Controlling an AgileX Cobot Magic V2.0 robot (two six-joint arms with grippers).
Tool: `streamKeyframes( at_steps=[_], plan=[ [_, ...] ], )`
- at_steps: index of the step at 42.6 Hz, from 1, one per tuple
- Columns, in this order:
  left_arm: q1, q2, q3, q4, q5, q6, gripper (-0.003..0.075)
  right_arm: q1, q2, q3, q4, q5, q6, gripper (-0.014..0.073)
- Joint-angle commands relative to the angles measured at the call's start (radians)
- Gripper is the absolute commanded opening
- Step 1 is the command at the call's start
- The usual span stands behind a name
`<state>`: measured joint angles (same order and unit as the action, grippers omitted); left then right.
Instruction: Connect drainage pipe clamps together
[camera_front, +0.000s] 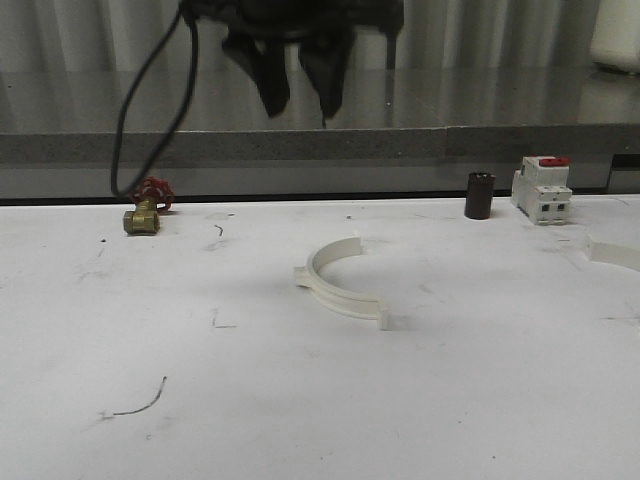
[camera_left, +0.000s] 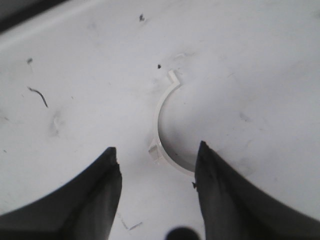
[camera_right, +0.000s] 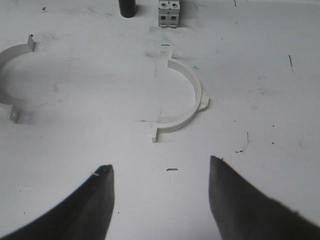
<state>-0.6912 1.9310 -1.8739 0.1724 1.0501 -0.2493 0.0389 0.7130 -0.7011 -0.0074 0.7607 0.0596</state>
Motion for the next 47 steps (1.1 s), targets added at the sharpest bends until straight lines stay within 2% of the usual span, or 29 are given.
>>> streamKeyframes(
  at_steps=[1, 12, 23, 35, 47],
  plan=[
    [-0.005, -0.159, 0.012, -0.024, -0.030, 0.145, 0.0336, -0.005, 0.004, -0.029, -0.014, -0.056, -0.003, 0.0448],
    [0.077, -0.470, 0.299, -0.238, -0.208, 0.361, 0.0336, -0.005, 0.004, -0.029, -0.014, -0.056, -0.003, 0.0449],
    [0.159, -0.779, 0.679, -0.251, -0.372, 0.367, 0.0336, -0.005, 0.004, -0.029, -0.014, -0.056, -0.003, 0.0449],
    [0.160, -1.084, 1.007, -0.258, -0.409, 0.367, 0.0336, -0.005, 0.004, -0.029, -0.014, -0.056, -0.003, 0.0449],
    [0.160, -1.326, 1.179, -0.262, -0.362, 0.367, 0.0336, -0.005, 0.004, -0.029, -0.014, -0.059, -0.003, 0.0449]
  ],
)
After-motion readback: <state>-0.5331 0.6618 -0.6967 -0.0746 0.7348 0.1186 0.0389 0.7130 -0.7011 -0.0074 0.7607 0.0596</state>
